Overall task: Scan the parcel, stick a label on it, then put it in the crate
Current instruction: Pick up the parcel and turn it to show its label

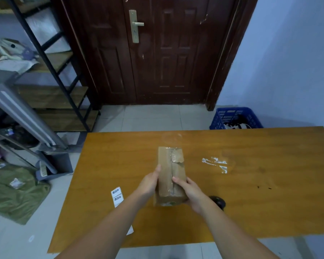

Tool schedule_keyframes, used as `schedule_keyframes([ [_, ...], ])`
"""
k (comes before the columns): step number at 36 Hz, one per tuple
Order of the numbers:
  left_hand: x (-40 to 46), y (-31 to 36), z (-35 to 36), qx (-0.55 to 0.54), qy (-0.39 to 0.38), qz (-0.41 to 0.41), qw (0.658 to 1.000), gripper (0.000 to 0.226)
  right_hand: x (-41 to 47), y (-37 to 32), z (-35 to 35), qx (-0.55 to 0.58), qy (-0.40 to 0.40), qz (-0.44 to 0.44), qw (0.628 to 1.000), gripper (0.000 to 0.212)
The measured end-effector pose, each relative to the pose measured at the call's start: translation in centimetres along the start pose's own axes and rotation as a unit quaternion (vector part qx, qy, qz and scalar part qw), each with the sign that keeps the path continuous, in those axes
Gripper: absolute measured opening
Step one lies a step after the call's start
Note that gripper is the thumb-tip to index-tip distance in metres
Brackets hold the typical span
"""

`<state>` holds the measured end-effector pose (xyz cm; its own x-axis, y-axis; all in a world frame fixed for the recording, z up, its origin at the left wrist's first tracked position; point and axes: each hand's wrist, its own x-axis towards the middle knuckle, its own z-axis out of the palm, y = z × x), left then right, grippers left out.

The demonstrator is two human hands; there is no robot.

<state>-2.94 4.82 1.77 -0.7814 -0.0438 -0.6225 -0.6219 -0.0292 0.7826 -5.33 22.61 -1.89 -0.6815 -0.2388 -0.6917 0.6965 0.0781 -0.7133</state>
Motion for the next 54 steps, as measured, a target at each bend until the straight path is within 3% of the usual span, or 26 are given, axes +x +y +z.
schedule_keyframes([
  [4,0.0,-2.4,0.5,0.070,-0.022,0.010,0.997,0.059,-0.2,2.0,0.2,-0.027,0.023,0.020,0.999,0.072],
  [13,0.5,-6.7,1.1,0.077,-0.035,0.000,0.996,0.051,0.0,5.0,-0.5,-0.079,-0.001,0.020,0.997,0.092],
  [16,0.5,-6.9,0.9,0.073,-0.027,-0.006,0.997,0.053,0.3,5.5,-1.3,-0.023,0.003,0.051,0.998,0.076],
  [19,0.6,-7.3,0.2,0.070,-0.022,-0.020,0.997,0.054,0.7,6.2,-2.4,0.070,0.068,0.074,0.992,0.053],
  [22,0.4,-7.6,-1.1,0.043,-0.043,-0.041,0.997,0.052,0.5,6.8,-3.1,-0.020,0.127,0.077,0.989,0.048],
  [24,0.5,-8.3,-2.1,0.019,-0.041,-0.058,0.997,0.052,0.3,7.3,-3.1,-0.084,0.114,0.084,0.986,0.057],
  [27,0.5,-9.3,-3.3,-0.018,-0.028,-0.075,0.997,0.052,0.2,7.9,-2.5,-0.095,0.077,0.102,0.987,0.069],
  [31,0.4,-9.6,-4.0,-0.050,0.025,-0.051,0.997,0.051,-0.4,7.5,-1.2,-0.082,0.069,0.079,0.991,0.047],
  [33,0.4,-9.3,-4.0,-0.029,0.051,-0.040,0.997,0.055,-0.3,7.3,-0.8,-0.088,0.077,0.043,0.992,0.046],
  [35,0.3,-8.8,-3.8,-0.025,0.063,-0.040,0.997,0.066,0.1,7.1,-0.4,-0.083,0.081,0.021,0.993,0.056],
  [38,0.4,-8.3,-3.1,-0.044,0.030,-0.057,0.997,0.114,0.1,6.2,0.2,-0.077,0.093,-0.008,0.993,0.058],
  [40,0.6,-8.1,-2.8,-0.001,0.009,-0.046,0.999,0.133,0.1,5.8,0.6,-0.089,0.106,-0.032,0.990,0.059],
  [42,0.8,-8.4,-2.7,0.042,0.017,-0.023,0.999,0.123,0.1,5.6,0.8,-0.113,0.116,-0.059,0.985,0.054],
  [45,1.4,-9.2,-2.4,0.064,0.031,0.003,0.997,0.086,-0.1,5.8,0.9,-0.141,0.124,-0.084,0.979,0.039],
  [47,1.3,-9.6,-2.1,0.070,0.030,0.002,0.997,0.070,-0.2,5.9,0.8,-0.171,0.133,-0.095,0.972,0.044],
  [51,1.0,-10.4,-1.4,0.105,0.045,-0.009,0.993,0.051,-0.2,6.6,0.3,-0.247,0.136,-0.090,0.955,0.056],
  [54,1.0,-11.0,-0.8,0.130,0.057,-0.026,0.990,0.052,-0.3,7.3,0.0,-0.274,0.127,-0.076,0.950,0.057],
])
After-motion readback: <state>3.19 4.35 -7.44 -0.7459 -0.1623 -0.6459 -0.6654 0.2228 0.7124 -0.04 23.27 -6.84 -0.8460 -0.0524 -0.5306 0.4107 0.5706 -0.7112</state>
